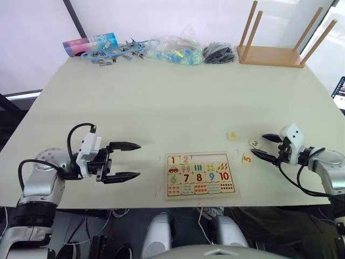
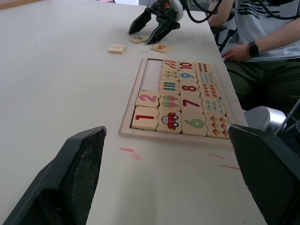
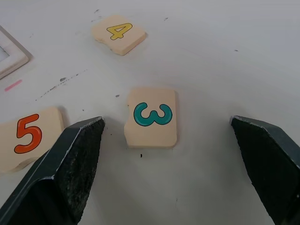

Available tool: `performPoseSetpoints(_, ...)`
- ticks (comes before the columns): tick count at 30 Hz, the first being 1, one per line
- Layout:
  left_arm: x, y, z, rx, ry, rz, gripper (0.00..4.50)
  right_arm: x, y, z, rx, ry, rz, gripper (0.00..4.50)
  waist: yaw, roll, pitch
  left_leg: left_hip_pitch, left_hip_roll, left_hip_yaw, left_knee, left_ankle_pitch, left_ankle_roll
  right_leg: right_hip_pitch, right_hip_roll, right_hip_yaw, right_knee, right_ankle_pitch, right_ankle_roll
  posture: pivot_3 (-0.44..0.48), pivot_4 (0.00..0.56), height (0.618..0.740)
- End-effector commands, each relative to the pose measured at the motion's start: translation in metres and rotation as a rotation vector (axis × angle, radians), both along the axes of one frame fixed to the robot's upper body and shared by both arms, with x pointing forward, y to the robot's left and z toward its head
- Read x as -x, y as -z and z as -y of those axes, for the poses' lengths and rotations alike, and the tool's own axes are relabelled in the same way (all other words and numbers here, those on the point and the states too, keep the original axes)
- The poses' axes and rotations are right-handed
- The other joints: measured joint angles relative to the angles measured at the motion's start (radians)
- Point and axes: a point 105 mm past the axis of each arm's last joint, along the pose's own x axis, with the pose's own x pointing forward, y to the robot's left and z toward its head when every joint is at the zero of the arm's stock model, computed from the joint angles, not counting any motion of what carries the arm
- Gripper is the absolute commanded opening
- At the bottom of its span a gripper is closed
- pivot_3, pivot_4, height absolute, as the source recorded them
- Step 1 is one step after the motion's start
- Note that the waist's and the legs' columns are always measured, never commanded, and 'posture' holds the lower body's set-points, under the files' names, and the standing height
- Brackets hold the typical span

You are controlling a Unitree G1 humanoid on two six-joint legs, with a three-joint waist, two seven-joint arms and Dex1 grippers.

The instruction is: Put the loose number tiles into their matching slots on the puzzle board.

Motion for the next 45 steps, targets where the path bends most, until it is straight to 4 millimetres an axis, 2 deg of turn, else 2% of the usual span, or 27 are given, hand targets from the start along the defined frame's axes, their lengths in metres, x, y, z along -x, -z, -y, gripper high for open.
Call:
performPoseSetpoints(1,0.005,-0.008,0.001,0.012,0.045,0.031,4.38,-0.001,0.002,-0.002,-0.014,0.001,-0.016,4.50,-0.001,0.000,0.000,0.000,0.000,0.000,0.000,0.000,0.000,0.000,0.000,0.000,0.000,0.000,0.000,0.000,0.150,0.738)
performPoseSetpoints(4,0.005,-0.008,0.001,0.017,0.046,0.033,4.38,-0.002,0.003,-0.003,-0.015,-0.002,-0.025,4.50,-0.006,-0.001,0.000,0.000,0.000,0.000,0.001,0.000,0.000,0.000,0.000,0.000,0.001,0.000,0.000,0.000,0.150,0.738)
performPoseSetpoints(5,0.005,-0.008,0.001,0.020,0.046,0.035,4.50,-0.002,0.004,-0.003,-0.014,-0.003,-0.032,3.97,-0.008,-0.001,0.000,0.000,0.000,0.000,0.001,0.000,0.000,0.000,0.000,0.000,0.001,0.000,0.000,0.000,0.150,0.738)
performPoseSetpoints(6,0.005,-0.009,0.002,0.024,0.045,0.037,4.50,-0.002,0.005,-0.003,-0.014,-0.004,-0.037,3.70,-0.010,-0.001,0.000,0.000,0.000,0.000,0.001,0.000,0.000,0.000,0.000,0.000,0.001,0.000,0.000,0.000,0.150,0.738)
performPoseSetpoints(9,0.006,-0.011,0.001,0.031,0.042,0.041,4.50,-0.002,0.006,-0.003,-0.004,-0.009,-0.045,2.37,-0.014,-0.001,0.000,0.000,0.000,0.000,0.001,0.000,0.000,0.000,0.000,0.000,0.001,0.000,0.000,0.000,0.150,0.738)
performPoseSetpoints(10,0.006,-0.011,0.001,0.032,0.040,0.042,4.50,-0.002,0.006,-0.003,0.000,-0.012,-0.046,1.75,-0.014,-0.001,0.000,0.000,0.000,0.000,0.001,0.000,0.000,0.000,0.000,0.000,0.001,0.000,0.000,0.000,0.150,0.738)
performPoseSetpoints(11,0.005,-0.011,0.001,0.034,0.037,0.043,4.50,-0.002,0.006,-0.003,0.009,-0.016,-0.045,1.49,-0.015,-0.001,0.000,0.000,0.000,0.000,0.001,0.000,0.000,0.000,0.000,0.000,0.001,0.000,0.000,0.000,0.150,0.738)
performPoseSetpoints(12,0.005,-0.011,0.000,0.035,0.034,0.044,4.50,-0.002,0.006,-0.003,0.015,-0.021,-0.044,0.98,-0.016,-0.001,0.000,0.000,0.000,0.000,0.001,0.000,0.000,0.000,0.000,0.000,0.001,0.000,0.000,0.000,0.150,0.738)
performPoseSetpoints(21,0.004,-0.012,0.000,0.042,0.020,0.054,4.50,-0.001,-0.002,-0.006,0.064,-0.063,-0.025,0.95,-0.017,-0.001,-0.001,0.000,0.000,0.000,0.001,0.000,0.000,0.000,0.000,0.000,0.001,0.000,0.000,0.000,0.150,0.738)
performPoseSetpoints(29,0.004,-0.014,0.002,0.045,0.013,0.061,4.50,-0.001,-0.027,-0.010,0.103,-0.102,0.022,0.95,-0.017,0.000,0.000,0.000,0.000,0.000,0.001,0.000,0.000,0.000,0.000,0.000,0.001,0.000,0.000,0.000,0.150,0.738)
performPoseSetpoints(35,0.002,-0.017,0.005,0.040,0.019,0.064,4.50,0.010,-0.058,-0.040,0.134,-0.250,0.016,0.95,-0.017,0.000,0.000,0.000,0.000,0.000,0.001,0.000,0.000,0.000,0.000,0.000,0.001,0.000,0.000,0.000,0.150,0.738)
performPoseSetpoints(40,0.000,-0.019,0.007,0.040,0.027,0.065,4.50,0.017,-0.071,-0.064,0.144,-0.326,-0.013,0.95,-0.016,0.000,0.000,0.000,0.000,-0.001,0.001,0.000,0.000,-0.001,-0.001,0.000,0.001,0.000,0.000,0.000,0.150,0.738)
performPoseSetpoints(43,0.000,-0.021,0.011,0.042,0.043,0.070,4.50,0.023,-0.082,-0.098,0.145,-0.416,-0.018,0.95,-0.016,0.000,0.000,-0.001,0.000,-0.001,0.001,0.000,0.000,-0.002,-0.001,0.000,0.001,0.000,0.000,0.000,0.150,0.738)
performPoseSetpoints(45,0.000,-0.022,0.012,0.044,0.048,0.071,4.50,0.026,-0.084,-0.110,0.153,-0.452,-0.024,0.95,-0.020,0.000,0.000,-0.002,0.001,-0.002,0.001,0.000,0.000,-0.003,-0.001,0.000,0.001,0.000,0.000,0.000,0.150,0.738)
